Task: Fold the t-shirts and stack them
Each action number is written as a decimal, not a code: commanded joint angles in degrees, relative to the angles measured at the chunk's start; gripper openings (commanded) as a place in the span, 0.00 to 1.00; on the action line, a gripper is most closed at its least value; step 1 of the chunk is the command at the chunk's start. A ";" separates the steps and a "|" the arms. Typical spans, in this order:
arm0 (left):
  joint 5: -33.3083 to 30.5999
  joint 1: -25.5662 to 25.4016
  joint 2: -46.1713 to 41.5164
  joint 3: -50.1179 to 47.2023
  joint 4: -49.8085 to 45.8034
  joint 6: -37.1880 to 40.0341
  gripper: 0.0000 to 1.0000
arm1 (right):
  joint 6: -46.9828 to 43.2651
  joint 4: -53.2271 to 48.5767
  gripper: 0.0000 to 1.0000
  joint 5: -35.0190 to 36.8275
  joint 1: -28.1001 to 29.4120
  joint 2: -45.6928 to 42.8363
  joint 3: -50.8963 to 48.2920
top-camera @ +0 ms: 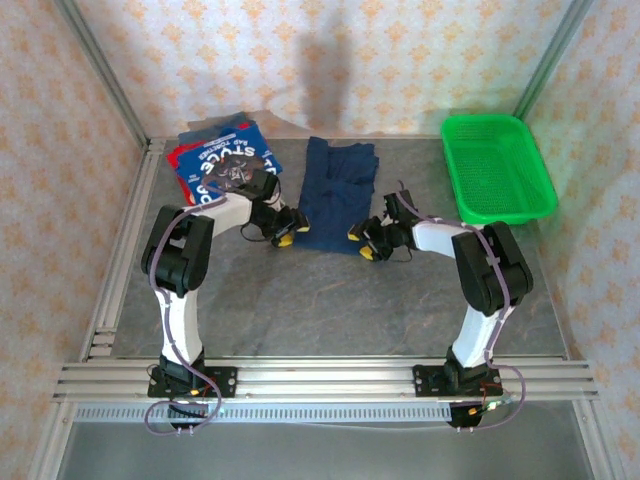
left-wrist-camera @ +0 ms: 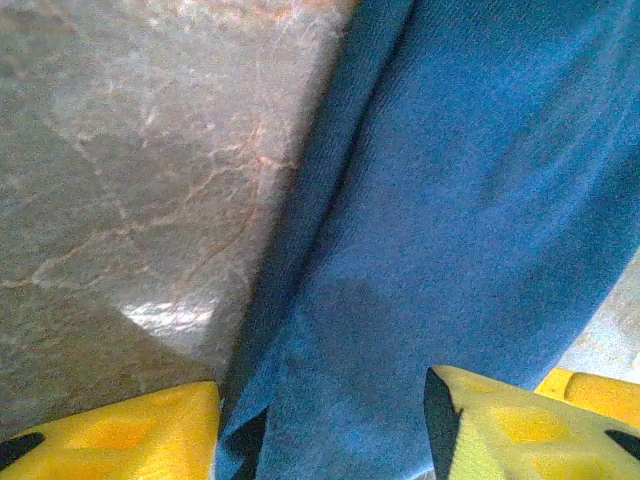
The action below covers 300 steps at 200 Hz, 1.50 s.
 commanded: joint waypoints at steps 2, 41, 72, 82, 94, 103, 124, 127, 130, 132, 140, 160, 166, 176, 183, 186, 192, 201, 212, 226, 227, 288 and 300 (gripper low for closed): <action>0.47 -0.94 2.49 1.09 0.81 -0.03 0.54 | 0.42 -2.13 0.53 1.88 0.59 1.99 1.37; 1.08 -2.19 4.04 2.69 0.93 -0.06 0.33 | -0.49 -5.74 0.36 2.69 0.86 4.13 3.54; 0.62 -2.58 3.93 3.46 -1.45 1.08 0.13 | -0.72 -7.79 0.03 4.34 0.84 3.84 4.84; -0.20 -2.53 3.17 3.54 -2.86 1.97 0.08 | -0.66 -8.41 0.00 5.05 0.79 3.03 5.00; -1.03 -2.53 1.69 3.39 -4.24 3.13 0.04 | -0.72 -9.38 0.00 5.48 0.92 1.63 5.22; -1.40 -2.58 0.40 3.10 -5.22 3.88 0.01 | -1.09 -10.91 0.00 6.23 1.12 0.18 5.41; -2.35 -2.70 -3.87 0.48 -5.91 4.32 0.00 | -1.71 -15.03 0.00 8.25 1.52 -4.26 5.30; -2.51 -2.71 -4.67 -0.09 -6.00 4.40 0.00 | -1.64 -15.26 0.00 8.40 1.60 -4.98 5.06; -2.75 -2.71 -5.40 -0.66 -6.11 4.48 0.00 | -1.49 -15.63 0.00 8.52 1.73 -5.70 4.89; -2.90 -2.71 -5.88 -1.08 -6.18 4.49 0.00 | -1.39 -15.78 0.00 8.64 1.80 -6.24 4.64; -3.78 -2.65 -8.61 -2.79 -6.56 4.59 0.00 | -0.85 -16.66 0.00 9.11 2.27 -8.21 3.75; -4.90 -2.92 -14.12 -7.82 -6.86 4.18 0.00 | 0.63 -18.46 0.00 10.10 4.44 -13.48 0.58; -5.02 -3.18 -15.66 -9.36 -6.85 3.85 0.00 | 1.51 -18.61 0.00 10.45 5.39 -14.98 -0.54; -4.95 -3.87 -18.15 -11.85 -7.38 3.71 0.00 | 3.40 -18.69 0.00 10.90 7.28 -17.53 -2.91; -5.16 -4.46 -20.07 -13.81 -8.12 3.58 0.00 | 4.86 -18.82 0.00 11.16 9.10 -19.28 -4.50; -5.31 -4.78 -20.93 -14.70 -8.38 3.45 0.00 | 5.52 -18.85 0.00 11.27 9.80 -20.07 -5.10; -5.56 -5.39 -22.77 -16.67 -8.66 3.22 0.00 | 6.90 -19.03 0.00 11.93 11.45 -21.82 -6.42; -5.88 -6.09 -25.58 -19.69 -8.91 2.20 0.00 | 9.19 -19.28 0.00 12.96 13.90 -24.57 -8.34; -5.84 -6.88 -29.38 -23.39 -9.22 0.45 0.00 | 12.35 -19.24 0.00 14.30 16.77 -27.87 -10.37; -6.10 -7.75 -34.54 -27.26 -10.34 -1.48 0.00 | 15.55 -20.05 0.00 15.81 19.87 -31.53 -11.82; -6.09 -7.77 -34.86 -27.36 -10.48 -1.61 0.00 | 15.55 -20.05 0.00 15.81 19.87 -31.53 -11.82; -5.16 -6.75 -43.26 -19.99 -19.30 -2.78 0.00 | 13.43 -28.99 0.00 19.71 20.99 -33.37 -0.55; -4.26 -5.36 -41.28 -17.30 -19.87 -2.49 0.00 | 11.48 -29.55 0.00 19.22 19.90 -30.99 2.41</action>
